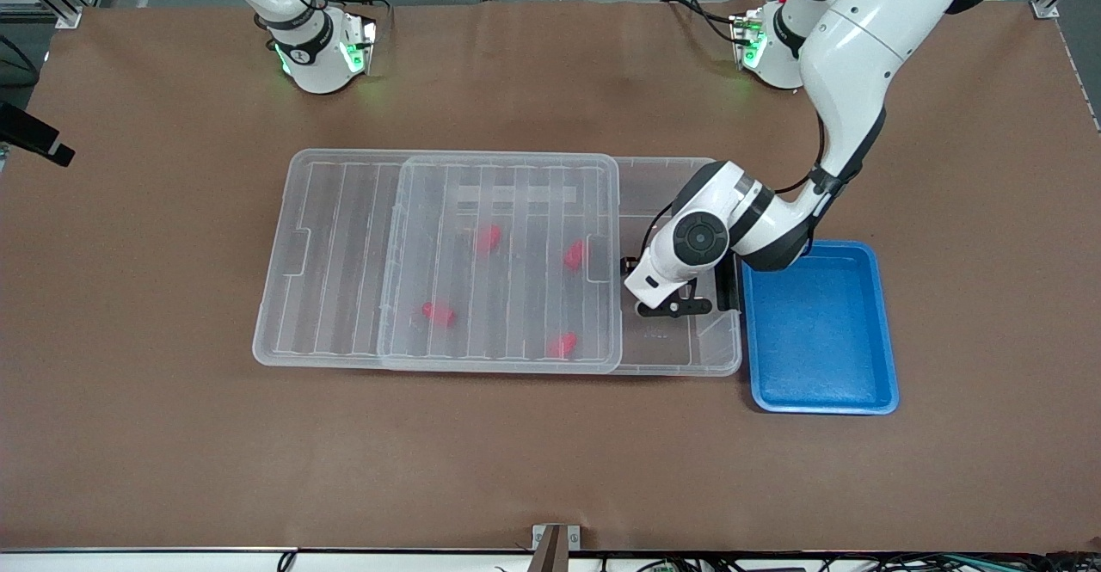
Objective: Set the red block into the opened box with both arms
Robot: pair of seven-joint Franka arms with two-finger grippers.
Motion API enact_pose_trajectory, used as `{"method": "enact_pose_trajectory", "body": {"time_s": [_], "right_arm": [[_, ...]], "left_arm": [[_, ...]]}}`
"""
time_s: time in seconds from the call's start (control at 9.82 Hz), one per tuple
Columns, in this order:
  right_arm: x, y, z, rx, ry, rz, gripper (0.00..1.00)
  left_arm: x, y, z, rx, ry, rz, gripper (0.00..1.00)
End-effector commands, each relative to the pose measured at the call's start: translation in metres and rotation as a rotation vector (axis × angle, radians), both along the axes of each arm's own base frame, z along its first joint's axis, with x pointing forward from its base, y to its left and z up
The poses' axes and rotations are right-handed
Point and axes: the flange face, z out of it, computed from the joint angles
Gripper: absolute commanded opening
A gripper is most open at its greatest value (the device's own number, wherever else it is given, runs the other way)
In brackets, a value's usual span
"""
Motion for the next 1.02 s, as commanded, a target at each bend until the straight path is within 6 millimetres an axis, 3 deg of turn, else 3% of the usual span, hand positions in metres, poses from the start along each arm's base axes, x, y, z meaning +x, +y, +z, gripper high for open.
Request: {"method": "enact_pose_trajectory", "body": {"time_s": [0.0, 0.31, 0.41, 0.61, 0.71, 0.92], "right_arm": [[0.001, -0.002, 0.000, 0.010, 0.009, 0.026, 1.00], [0.003, -0.003, -0.016, 0.015, 0.036, 0.036, 1.00], [0.007, -0.002, -0.043, 0.021, 0.062, 0.096, 0.94], [0.019, -0.005, -0.137, 0.023, 0.038, 0.209, 0.20], [0.019, -0.001, -0.174, 0.020, 0.027, 0.228, 0.00], [0.014, 0.016, -0.235, 0.019, 0.025, 0.324, 0.00]], "left_arm": [[-0.001, 0.005, 0.025, 0.038, -0.021, -0.018, 1.00], [0.004, 0.004, 0.067, 0.029, -0.084, -0.007, 1.00], [0.005, 0.003, 0.087, 0.023, -0.117, -0.007, 1.00], [0.017, 0.018, 0.142, 0.042, -0.170, 0.021, 1.00], [0.025, 0.023, 0.178, 0.053, -0.194, 0.037, 1.00], [0.046, 0.049, 0.252, 0.084, -0.194, 0.054, 1.00]]}}
